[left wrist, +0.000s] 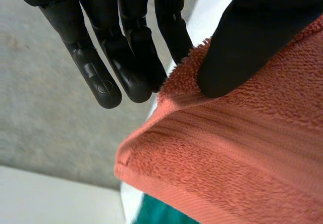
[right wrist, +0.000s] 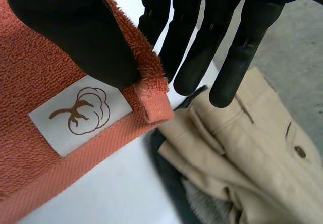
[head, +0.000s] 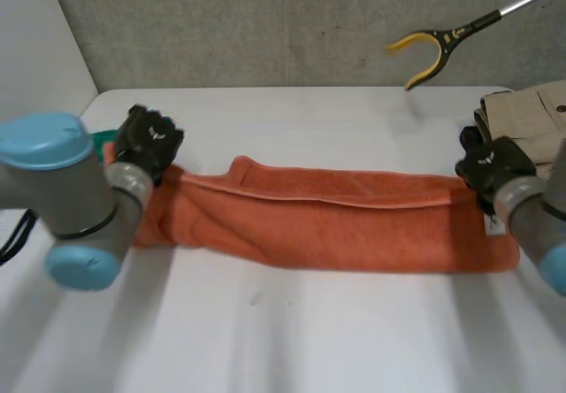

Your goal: Fold the laundry.

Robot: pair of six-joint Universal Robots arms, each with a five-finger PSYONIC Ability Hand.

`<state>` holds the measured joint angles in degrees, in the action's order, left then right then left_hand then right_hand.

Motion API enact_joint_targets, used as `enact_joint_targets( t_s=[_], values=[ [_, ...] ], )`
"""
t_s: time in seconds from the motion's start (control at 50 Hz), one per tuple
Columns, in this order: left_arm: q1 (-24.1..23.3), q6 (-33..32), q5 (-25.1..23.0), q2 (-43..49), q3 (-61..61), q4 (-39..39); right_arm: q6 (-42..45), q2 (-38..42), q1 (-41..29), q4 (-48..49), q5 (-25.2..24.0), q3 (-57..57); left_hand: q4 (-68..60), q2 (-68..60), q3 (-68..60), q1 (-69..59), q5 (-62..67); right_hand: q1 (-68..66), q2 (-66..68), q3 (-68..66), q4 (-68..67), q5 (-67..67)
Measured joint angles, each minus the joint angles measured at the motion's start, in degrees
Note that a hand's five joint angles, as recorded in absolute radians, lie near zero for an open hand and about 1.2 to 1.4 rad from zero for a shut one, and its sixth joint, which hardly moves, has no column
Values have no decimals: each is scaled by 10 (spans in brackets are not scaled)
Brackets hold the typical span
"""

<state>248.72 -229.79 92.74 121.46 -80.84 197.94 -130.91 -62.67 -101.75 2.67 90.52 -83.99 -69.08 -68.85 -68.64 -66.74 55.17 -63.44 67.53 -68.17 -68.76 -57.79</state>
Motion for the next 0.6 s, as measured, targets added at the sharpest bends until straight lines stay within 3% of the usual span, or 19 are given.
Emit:
enact_joint_targets(
  t_s=[0.26, 0.3, 0.32, 0.34, 0.36, 0.38, 0.5, 0.6],
  values=[
    [-16, 2, 1, 199, 251, 9, 6, 172, -26, 81, 43, 186, 7, 6, 6, 3, 0, 19, -24, 25, 26, 25],
    [-17, 2, 1, 217, 286, 9, 8, 199, -29, 99, 57, 224, 220, 228, 212, 228, -190, 197, -223, 220, 222, 211],
    [-17, 2, 2, 219, 290, 9, 9, 203, -29, 101, 60, 229, 220, 228, 212, 228, -190, 233, -248, 244, 245, 247],
    [-18, 2, 2, 225, 302, 9, 9, 212, -31, 107, 69, 243, 404, 410, 404, 440, -373, 337, -364, 356, 357, 353],
    [-19, 2, 2, 229, 310, 9, 10, 217, -32, 111, 76, 253, 417, 410, 404, 453, -385, 422, -453, 433, 434, 444],
    [-21, 3, 2, 233, 319, 9, 9, 223, -33, 115, 86, 266, 537, 529, 524, 551, -494, 485, -520, 511, 514, 515],
    [-32, 7, 8, 235, 328, 9, -12, 203, -41, 119, 112, 277, 574, 569, 565, 560, -523, 505, -554, 562, 567, 551],
    [-38, 28, 20, 193, 299, 6, -58, 127, -43, 113, 105, 227, 575, 569, 565, 560, -523, 505, -554, 562, 567, 551]
  ],
)
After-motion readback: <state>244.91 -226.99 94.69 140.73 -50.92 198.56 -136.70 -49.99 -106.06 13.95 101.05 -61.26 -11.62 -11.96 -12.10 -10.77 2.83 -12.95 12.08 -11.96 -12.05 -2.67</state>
